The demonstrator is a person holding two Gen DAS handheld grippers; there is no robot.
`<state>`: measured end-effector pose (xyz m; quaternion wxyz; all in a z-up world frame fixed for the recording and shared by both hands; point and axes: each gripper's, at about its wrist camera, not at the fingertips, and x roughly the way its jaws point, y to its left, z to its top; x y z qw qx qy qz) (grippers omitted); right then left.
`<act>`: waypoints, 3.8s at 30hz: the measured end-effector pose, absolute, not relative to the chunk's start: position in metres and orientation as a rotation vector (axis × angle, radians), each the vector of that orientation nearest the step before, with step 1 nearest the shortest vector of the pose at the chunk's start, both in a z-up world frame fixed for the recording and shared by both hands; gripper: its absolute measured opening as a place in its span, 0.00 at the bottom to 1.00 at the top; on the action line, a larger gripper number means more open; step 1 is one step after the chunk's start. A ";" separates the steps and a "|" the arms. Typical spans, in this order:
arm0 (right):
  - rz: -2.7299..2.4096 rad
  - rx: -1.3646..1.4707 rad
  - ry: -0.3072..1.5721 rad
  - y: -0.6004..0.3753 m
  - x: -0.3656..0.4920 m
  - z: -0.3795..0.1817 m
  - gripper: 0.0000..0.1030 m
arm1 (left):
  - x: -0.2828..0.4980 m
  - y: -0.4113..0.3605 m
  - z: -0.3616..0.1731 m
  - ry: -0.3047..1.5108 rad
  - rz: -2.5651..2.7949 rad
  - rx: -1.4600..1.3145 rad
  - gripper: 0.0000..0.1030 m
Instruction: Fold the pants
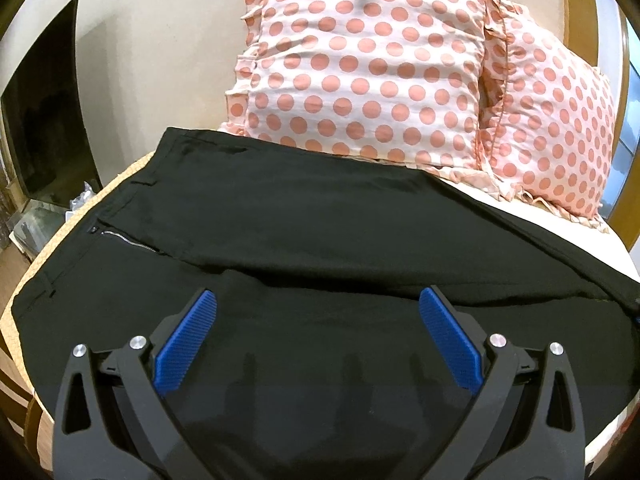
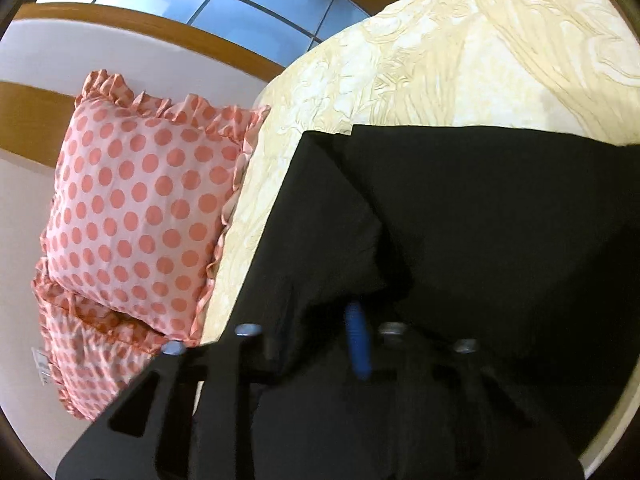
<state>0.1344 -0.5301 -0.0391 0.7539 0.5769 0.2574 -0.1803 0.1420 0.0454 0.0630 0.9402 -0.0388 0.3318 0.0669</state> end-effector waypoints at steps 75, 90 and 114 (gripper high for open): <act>-0.348 1.019 0.446 -0.582 0.059 -0.003 0.03 | -0.021 0.193 0.035 0.570 0.284 -0.562 0.24; -0.342 1.046 0.445 -0.585 0.054 -0.002 0.03 | -0.013 0.220 0.040 0.544 0.315 -0.650 0.05; -0.410 1.055 0.558 -0.576 0.011 -0.034 0.09 | -0.034 0.233 0.039 0.589 0.345 -0.557 0.24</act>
